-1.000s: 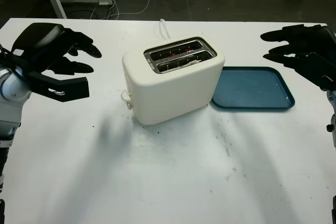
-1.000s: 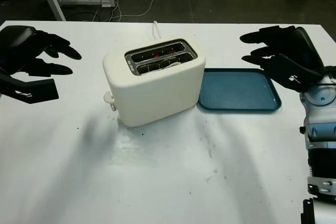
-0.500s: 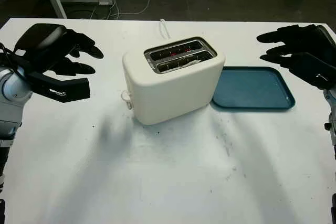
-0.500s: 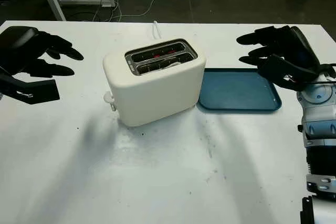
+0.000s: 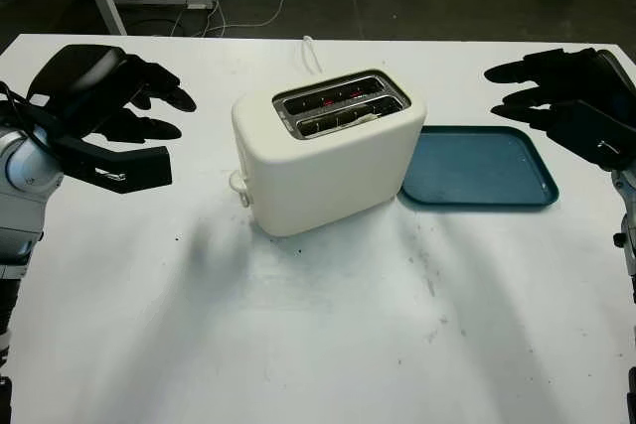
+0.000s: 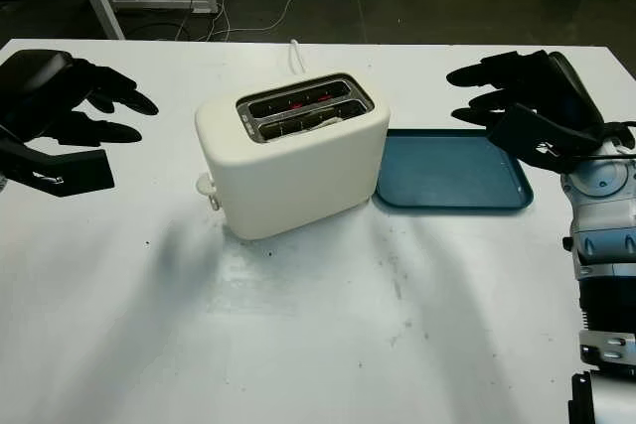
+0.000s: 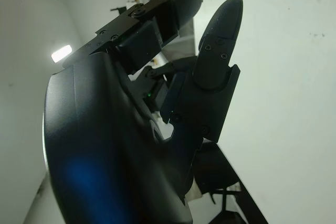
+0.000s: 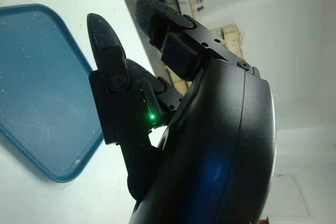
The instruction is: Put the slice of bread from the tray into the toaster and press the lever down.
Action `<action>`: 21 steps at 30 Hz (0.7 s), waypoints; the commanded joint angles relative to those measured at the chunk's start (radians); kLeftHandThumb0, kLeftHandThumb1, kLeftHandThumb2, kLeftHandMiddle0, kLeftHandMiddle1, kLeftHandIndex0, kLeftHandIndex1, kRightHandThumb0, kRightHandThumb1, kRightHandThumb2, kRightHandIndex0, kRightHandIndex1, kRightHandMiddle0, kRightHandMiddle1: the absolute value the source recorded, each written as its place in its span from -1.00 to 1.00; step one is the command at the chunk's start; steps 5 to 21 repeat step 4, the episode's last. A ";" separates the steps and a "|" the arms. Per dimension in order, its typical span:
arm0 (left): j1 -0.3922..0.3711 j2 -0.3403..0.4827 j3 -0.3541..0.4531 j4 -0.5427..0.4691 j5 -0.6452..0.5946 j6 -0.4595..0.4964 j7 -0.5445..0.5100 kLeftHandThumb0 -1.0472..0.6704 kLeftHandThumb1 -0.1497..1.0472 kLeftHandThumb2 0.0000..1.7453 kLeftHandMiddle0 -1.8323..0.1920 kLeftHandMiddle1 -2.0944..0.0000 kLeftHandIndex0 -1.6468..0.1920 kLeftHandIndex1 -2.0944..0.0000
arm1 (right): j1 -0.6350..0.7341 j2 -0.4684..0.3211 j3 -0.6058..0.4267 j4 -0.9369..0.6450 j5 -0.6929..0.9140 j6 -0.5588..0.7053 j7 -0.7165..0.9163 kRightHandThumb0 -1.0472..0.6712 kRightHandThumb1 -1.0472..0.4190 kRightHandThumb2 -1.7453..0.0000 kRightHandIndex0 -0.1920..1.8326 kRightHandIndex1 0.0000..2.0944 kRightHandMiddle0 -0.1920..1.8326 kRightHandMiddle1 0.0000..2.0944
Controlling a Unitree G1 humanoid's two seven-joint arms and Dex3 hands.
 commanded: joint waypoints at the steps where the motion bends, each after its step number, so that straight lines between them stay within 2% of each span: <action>1: 0.003 -0.006 0.001 -0.005 -0.001 0.000 0.012 -0.35 0.60 -1.00 0.02 0.11 -0.38 0.85 | 0.009 0.004 0.001 -0.007 0.009 -0.009 -0.003 -0.33 -0.68 1.00 0.27 -0.99 0.16 -1.00; 21: 0.004 -0.006 0.001 -0.007 -0.003 0.000 0.009 -0.35 0.60 -1.00 0.02 0.11 -0.38 0.85 | 0.011 0.005 0.000 -0.018 0.009 0.009 0.000 -0.33 -0.68 1.00 0.27 -0.99 0.16 -1.00</action>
